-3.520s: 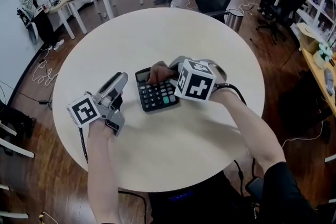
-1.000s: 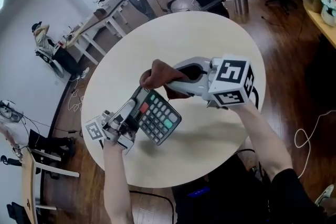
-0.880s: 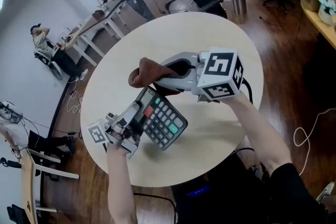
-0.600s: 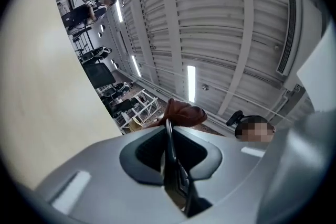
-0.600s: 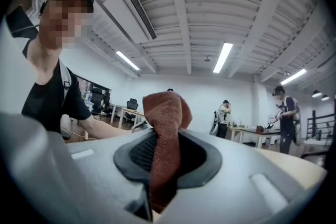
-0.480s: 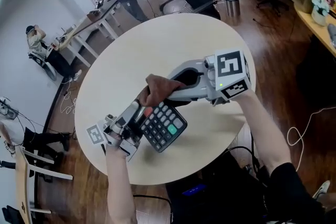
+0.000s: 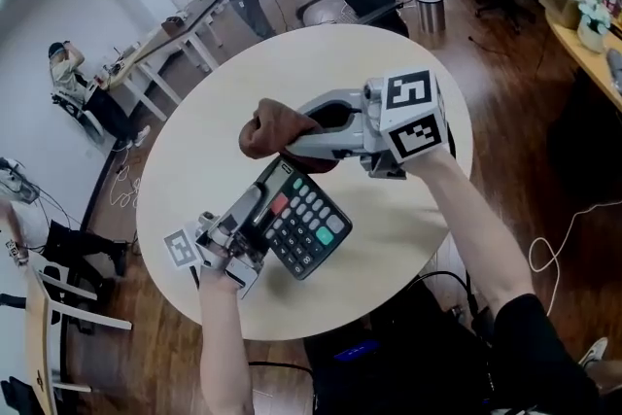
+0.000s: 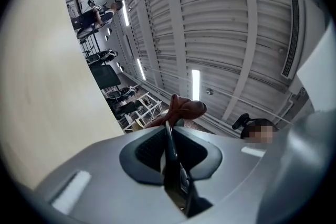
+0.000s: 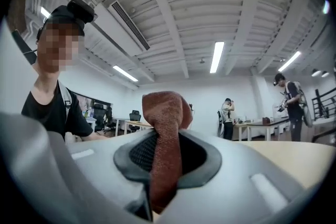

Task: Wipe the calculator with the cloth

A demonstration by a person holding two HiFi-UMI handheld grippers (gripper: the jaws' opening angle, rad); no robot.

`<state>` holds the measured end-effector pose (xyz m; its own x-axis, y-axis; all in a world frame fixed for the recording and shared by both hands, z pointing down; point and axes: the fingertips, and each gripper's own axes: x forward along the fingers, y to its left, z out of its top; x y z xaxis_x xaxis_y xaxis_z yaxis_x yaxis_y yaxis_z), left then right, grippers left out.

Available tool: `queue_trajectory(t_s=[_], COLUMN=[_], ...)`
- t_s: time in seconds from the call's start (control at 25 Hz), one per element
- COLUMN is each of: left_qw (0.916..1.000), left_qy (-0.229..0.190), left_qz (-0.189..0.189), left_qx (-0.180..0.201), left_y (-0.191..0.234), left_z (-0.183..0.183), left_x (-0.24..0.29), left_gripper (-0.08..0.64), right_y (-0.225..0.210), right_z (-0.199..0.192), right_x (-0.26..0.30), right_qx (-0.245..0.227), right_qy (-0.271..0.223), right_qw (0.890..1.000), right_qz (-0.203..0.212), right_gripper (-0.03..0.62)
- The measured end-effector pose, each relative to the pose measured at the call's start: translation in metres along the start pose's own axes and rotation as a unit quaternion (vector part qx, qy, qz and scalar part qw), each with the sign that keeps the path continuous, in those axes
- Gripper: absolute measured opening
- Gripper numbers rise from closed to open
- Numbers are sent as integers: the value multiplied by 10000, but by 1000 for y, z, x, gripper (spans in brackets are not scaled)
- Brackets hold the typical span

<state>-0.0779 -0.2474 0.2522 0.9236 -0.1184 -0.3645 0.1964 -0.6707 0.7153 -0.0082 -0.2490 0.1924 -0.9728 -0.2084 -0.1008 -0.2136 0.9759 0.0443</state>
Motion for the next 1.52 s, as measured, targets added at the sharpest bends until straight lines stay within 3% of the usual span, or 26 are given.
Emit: queue_trajectory(t_s=[0.12, 0.44, 0.6, 0.68, 0.84, 0.92, 1.12, 1.32, 1.52], left_qw=[9998, 9959, 9943, 9942, 9947, 9950, 9931, 9878, 9736], left_qy=[-175, -802, -924, -938, -941, -923, -1090, -1422, -2036], left_qz=[113, 411, 526, 509, 374, 340, 367, 547, 903], left_qx=[-22, -104, -99, -123, -157, -174, -242, -328, -492], left_y=[8, 22, 24, 24, 16, 15, 19, 31, 47], left_z=[-3, 23, 30, 32, 32, 29, 25, 33, 42], left_x=[2, -21, -34, -32, -26, -24, -25, -34, -51], left_gripper=[54, 52, 54, 54, 54, 54, 54, 54, 54], right_y=[12, 57, 101, 92, 14, -14, -10, 13, 50], right_z=[-16, -37, -49, -42, -12, -4, -18, -32, -41], right_x=[-1, -28, -45, -49, -32, -18, 16, -1, -27], right_qx=[-26, 388, 106, 72, 464, 680, 799, 917, 1095], right_qy=[291, 288, 392, 206, -366, -526, -131, -136, -332], right_qw=[9991, 9949, 9883, 9913, 9982, 9960, 9964, 9942, 9913], right_qz=[313, 888, 1473, 1297, 83, -228, 268, 540, 643], right_gripper=[64, 64, 64, 64, 64, 64, 64, 64, 64])
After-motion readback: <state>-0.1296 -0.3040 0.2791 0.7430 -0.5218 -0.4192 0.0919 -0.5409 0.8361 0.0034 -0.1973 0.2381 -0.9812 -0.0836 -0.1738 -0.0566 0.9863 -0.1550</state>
